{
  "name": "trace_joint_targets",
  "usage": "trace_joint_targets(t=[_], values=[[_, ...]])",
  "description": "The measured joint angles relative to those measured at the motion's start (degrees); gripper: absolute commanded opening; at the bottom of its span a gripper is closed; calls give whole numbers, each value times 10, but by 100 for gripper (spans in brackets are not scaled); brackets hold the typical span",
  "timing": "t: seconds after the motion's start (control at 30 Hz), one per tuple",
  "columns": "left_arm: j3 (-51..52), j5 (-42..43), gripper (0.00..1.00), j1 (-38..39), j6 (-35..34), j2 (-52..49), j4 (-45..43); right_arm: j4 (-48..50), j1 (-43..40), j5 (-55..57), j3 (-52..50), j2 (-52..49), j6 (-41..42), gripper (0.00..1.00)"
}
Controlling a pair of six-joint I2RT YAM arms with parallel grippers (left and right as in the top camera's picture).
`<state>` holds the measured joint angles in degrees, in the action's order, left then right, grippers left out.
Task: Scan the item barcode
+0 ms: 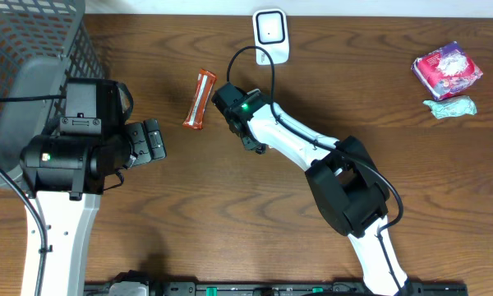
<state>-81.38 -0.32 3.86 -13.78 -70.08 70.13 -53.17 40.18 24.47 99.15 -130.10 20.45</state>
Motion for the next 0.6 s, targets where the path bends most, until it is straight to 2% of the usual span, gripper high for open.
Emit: trace_joint_targets(t=[0.23, 0.6], values=[[0, 0, 98, 0, 0, 0, 0, -13, -21, -61, 18, 0, 0, 1], [0, 0, 98, 0, 0, 0, 0, -21, -126, -499, 88, -2, -55, 1]])
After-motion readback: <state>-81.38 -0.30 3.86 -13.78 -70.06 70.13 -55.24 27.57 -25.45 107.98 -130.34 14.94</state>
